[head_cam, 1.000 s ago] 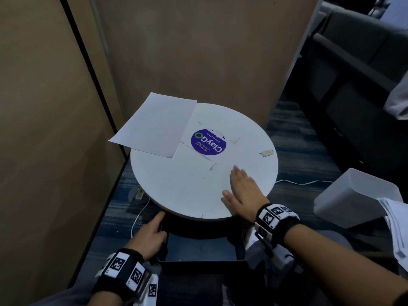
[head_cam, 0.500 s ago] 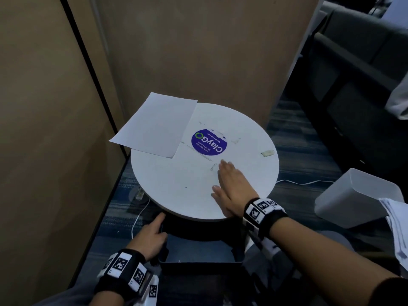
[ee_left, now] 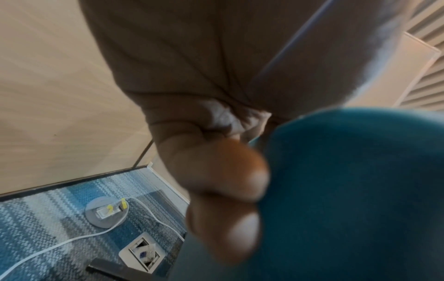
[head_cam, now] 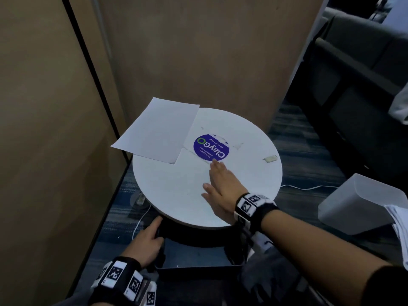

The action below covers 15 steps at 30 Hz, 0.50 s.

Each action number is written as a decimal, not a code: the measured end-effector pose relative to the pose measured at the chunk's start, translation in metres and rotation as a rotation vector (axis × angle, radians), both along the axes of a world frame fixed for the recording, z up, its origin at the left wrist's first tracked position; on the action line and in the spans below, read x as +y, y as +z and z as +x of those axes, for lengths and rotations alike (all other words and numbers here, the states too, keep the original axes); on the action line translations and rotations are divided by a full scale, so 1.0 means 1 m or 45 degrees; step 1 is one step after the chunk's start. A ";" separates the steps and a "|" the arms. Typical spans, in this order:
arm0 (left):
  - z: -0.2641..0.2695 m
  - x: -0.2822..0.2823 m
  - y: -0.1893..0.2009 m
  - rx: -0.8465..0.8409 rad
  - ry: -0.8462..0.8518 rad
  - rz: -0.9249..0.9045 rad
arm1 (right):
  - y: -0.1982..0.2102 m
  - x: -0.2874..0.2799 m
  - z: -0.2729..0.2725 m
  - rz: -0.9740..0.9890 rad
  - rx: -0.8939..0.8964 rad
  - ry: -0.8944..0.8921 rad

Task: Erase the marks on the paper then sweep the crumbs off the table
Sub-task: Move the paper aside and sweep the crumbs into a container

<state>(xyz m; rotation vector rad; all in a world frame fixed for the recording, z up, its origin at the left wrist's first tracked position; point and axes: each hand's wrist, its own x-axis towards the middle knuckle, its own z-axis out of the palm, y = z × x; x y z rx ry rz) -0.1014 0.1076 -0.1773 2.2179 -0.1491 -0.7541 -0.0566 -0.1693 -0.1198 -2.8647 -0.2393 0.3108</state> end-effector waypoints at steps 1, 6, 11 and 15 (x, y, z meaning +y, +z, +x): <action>-0.001 0.002 0.000 0.016 0.012 0.000 | -0.001 0.003 0.006 -0.014 0.074 -0.055; 0.003 0.001 0.004 0.054 0.002 -0.044 | -0.008 0.031 -0.009 -0.051 0.092 0.252; 0.011 0.004 0.004 0.040 -0.028 -0.059 | -0.005 0.038 -0.073 0.335 0.110 0.664; 0.012 0.006 0.002 0.055 -0.011 -0.027 | 0.001 0.021 -0.052 0.440 -0.030 0.398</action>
